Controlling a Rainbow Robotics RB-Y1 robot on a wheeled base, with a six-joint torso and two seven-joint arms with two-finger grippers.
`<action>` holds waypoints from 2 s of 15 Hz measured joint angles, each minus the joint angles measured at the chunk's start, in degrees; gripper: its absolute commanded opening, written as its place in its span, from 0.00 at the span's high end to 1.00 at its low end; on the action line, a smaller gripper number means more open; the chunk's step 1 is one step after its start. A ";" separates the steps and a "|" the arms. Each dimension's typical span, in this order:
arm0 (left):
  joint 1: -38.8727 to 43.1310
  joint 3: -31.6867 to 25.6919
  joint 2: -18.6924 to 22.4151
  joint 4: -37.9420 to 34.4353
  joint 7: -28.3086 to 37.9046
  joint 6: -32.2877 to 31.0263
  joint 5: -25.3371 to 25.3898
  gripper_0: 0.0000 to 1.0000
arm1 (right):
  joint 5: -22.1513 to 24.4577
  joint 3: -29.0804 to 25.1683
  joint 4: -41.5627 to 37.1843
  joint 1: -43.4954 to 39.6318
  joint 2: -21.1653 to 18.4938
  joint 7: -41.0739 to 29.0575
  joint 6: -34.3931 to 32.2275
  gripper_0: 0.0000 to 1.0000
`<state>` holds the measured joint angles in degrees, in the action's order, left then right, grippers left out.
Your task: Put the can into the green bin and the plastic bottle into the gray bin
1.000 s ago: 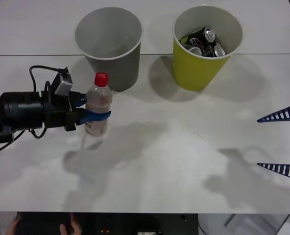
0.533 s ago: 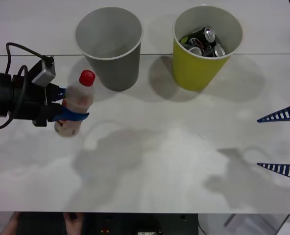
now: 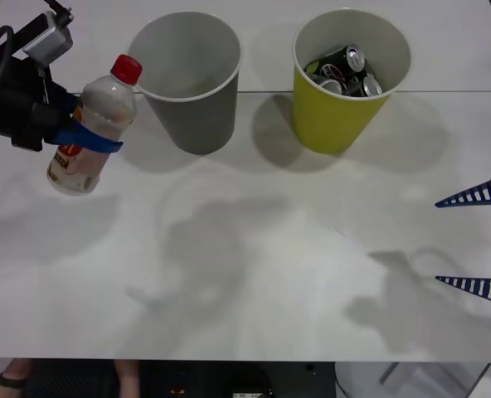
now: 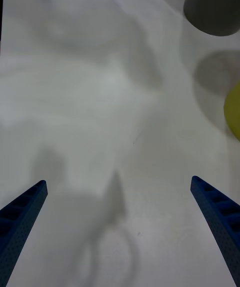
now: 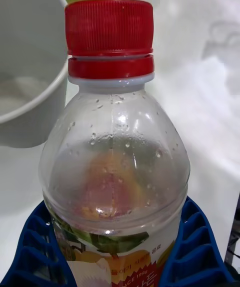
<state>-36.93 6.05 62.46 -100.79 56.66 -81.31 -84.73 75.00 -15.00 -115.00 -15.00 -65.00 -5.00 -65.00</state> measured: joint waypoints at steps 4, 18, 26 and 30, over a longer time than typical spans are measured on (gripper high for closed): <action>-16.76 13.45 3.33 6.68 6.99 -0.10 0.52 1.00 | 0.00 0.00 0.00 0.00 0.00 0.00 0.00 0.00; -45.24 33.59 -9.34 38.98 9.97 5.82 -3.55 0.99 | 0.00 0.00 0.00 0.00 0.00 0.00 0.00 0.00; -50.68 33.59 -19.90 48.53 10.35 7.83 -12.47 0.97 | 0.00 0.00 0.00 0.00 0.00 0.00 0.00 0.00; -51.22 33.59 -21.66 49.20 10.33 7.78 -14.04 0.31 | 0.00 0.00 0.00 0.00 0.00 0.00 0.00 0.00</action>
<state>-88.15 39.64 40.80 -51.60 66.99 -73.54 -98.77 75.00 -15.00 -115.00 -15.00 -65.00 -5.00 -65.00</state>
